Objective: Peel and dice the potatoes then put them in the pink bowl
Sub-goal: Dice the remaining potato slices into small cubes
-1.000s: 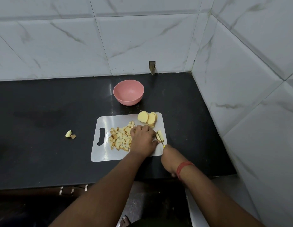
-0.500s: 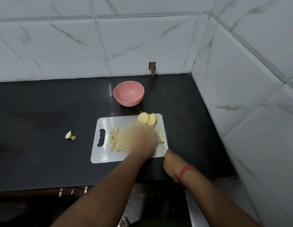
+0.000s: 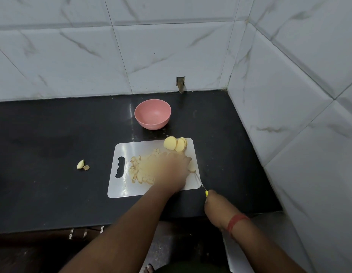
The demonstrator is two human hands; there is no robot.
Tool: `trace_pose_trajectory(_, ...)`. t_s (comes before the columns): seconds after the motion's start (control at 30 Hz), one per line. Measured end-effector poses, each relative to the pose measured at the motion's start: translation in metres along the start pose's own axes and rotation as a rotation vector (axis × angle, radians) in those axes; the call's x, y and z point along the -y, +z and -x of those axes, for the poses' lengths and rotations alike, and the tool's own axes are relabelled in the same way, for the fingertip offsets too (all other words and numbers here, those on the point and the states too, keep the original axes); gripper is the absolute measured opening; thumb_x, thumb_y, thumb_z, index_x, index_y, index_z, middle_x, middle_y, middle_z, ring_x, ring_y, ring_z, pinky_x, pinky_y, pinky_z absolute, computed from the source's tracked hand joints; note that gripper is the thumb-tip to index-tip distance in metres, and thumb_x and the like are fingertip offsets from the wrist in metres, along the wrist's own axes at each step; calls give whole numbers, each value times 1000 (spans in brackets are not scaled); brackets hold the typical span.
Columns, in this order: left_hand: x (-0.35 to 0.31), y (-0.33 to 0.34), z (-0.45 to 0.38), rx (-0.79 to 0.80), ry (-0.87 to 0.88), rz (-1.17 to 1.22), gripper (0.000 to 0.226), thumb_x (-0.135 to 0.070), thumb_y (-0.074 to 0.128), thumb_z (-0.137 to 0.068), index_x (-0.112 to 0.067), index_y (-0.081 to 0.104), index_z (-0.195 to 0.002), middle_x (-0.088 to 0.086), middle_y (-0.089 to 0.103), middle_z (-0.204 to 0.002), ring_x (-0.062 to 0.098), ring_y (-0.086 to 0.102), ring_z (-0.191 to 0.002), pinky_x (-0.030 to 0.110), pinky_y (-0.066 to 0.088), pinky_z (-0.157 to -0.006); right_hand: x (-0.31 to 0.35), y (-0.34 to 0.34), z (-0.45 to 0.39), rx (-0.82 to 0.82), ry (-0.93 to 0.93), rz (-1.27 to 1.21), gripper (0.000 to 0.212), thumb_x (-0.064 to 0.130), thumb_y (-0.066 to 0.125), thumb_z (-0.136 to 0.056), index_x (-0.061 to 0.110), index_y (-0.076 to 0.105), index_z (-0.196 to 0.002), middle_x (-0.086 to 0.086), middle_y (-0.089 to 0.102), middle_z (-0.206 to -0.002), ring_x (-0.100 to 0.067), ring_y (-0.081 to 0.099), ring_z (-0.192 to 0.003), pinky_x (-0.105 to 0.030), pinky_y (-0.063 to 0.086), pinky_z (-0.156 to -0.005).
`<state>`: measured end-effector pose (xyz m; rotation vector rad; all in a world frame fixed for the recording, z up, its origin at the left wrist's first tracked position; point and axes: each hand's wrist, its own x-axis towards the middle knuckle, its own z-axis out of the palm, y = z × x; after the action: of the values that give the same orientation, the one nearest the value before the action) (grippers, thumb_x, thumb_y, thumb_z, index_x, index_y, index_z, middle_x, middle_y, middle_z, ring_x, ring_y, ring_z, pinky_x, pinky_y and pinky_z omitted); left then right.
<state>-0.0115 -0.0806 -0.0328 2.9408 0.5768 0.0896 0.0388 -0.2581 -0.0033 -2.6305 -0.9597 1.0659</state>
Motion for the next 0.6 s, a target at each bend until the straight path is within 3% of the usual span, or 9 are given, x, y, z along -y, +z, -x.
trace_pose_trajectory(0.07,0,2,1,-5,21,-25,37,-34,51,-98,-27,54,-134,-5,57,-135,24,46,-127,55,18,-116,2,-3,-10,-41,32,17,17,13,37,-99,21,35,-85,2,39,-74,-9,36,-60,-18,29,-51)
trace_pose_trajectory(0.13,1,2,2,-28,18,-54,32,-34,54,-96,-24,60,-125,-3,63,-125,25,51,-120,54,21,-114,12,-9,-12,-56,90,3,9,11,38,-99,9,46,-97,-8,57,-92,-19,56,-76,-22,39,-62)
trace_pose_trajectory(0.17,1,3,2,-41,17,-71,28,-35,56,-95,-23,63,-119,-3,64,-121,25,53,-116,54,23,-113,13,-10,-17,-61,94,-8,15,8,38,-98,4,49,-108,-13,61,-105,-25,61,-90,-24,42,-70)
trace_pose_trajectory(0.2,2,3,2,-52,21,-86,25,-36,57,-94,-22,65,-114,-3,65,-116,25,54,-113,54,25,-112,17,-13,-17,-63,92,-26,22,7,39,-97,3,49,-115,-15,61,-113,-29,61,-100,-26,41,-73)
trace_pose_trajectory(0.27,2,5,4,-61,30,-107,22,-37,60,-92,-22,66,-107,-2,65,-112,26,56,-108,55,29,-111,22,-18,-19,-78,85,-33,26,4,38,-94,3,49,-118,-16,61,-117,-29,62,-101,-25,38,-71)
trace_pose_trajectory(0.43,4,5,7,-54,79,-159,22,-37,54,-97,-22,66,-106,-1,62,-109,27,55,-107,57,26,-112,19,-18,-25,-106,115,-57,20,6,37,-94,7,49,-110,-13,62,-109,-27,60,-88,-27,40,-67)
trace_pose_trajectory(0.53,2,4,7,-33,135,-193,23,-35,50,-99,-22,66,-108,-1,60,-113,27,51,-114,60,23,-114,9,-10,-16,-144,83,-24,5,10,37,-97,11,42,-96,-9,59,-90,-29,63,-91,-26,33,-55)
trace_pose_trajectory(0.6,1,1,6,-25,172,-198,23,-34,49,-100,-21,64,-111,0,60,-117,27,49,-118,61,20,-116,4,-6,-12,-146,54,-27,13,12,36,-99,14,39,-87,-6,55,-83,-30,63,-93,-26,28,-48)
